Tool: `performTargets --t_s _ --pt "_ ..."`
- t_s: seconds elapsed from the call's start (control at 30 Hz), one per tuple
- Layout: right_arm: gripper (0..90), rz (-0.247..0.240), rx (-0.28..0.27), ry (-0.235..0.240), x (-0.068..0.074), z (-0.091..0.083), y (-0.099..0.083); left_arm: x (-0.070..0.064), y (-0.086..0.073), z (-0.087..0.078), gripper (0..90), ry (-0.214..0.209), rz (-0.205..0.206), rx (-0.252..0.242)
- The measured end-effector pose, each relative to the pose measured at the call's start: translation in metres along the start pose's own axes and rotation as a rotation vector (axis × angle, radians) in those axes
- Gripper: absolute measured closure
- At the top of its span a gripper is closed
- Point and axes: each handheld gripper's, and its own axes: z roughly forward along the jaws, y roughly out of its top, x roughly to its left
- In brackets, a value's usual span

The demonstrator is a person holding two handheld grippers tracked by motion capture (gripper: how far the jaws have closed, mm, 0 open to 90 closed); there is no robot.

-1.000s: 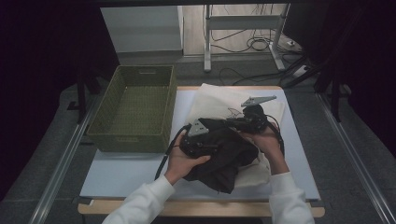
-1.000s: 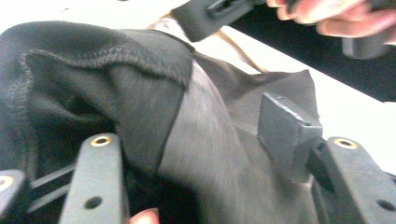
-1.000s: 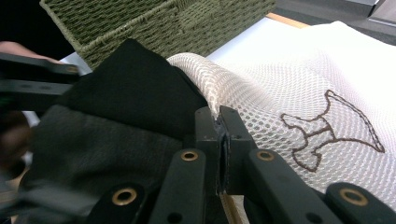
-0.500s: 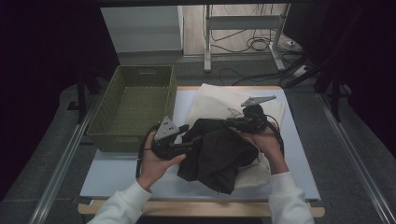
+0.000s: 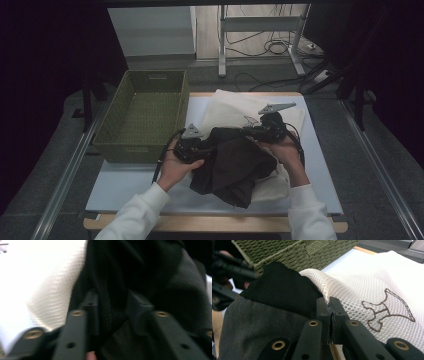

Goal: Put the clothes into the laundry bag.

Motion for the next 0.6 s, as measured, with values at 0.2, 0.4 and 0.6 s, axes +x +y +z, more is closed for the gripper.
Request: performTargets --t_s 0.2,0.4,0.6 --pt "87.3 -0.007 0.0 -0.001 0.003 0.0 0.001 -0.016 0.003 0.015 82.3 -0.028 0.039 0.029" --pt "87.3 -0.014 -0.001 0.006 0.005 -0.001 0.003 -0.015 0.008 0.035 83.9 0.003 0.029 0.036" --pt "87.3 -0.015 -0.009 0.011 0.005 -0.003 0.003 -0.011 0.017 0.052 85.0 0.028 0.023 0.037"
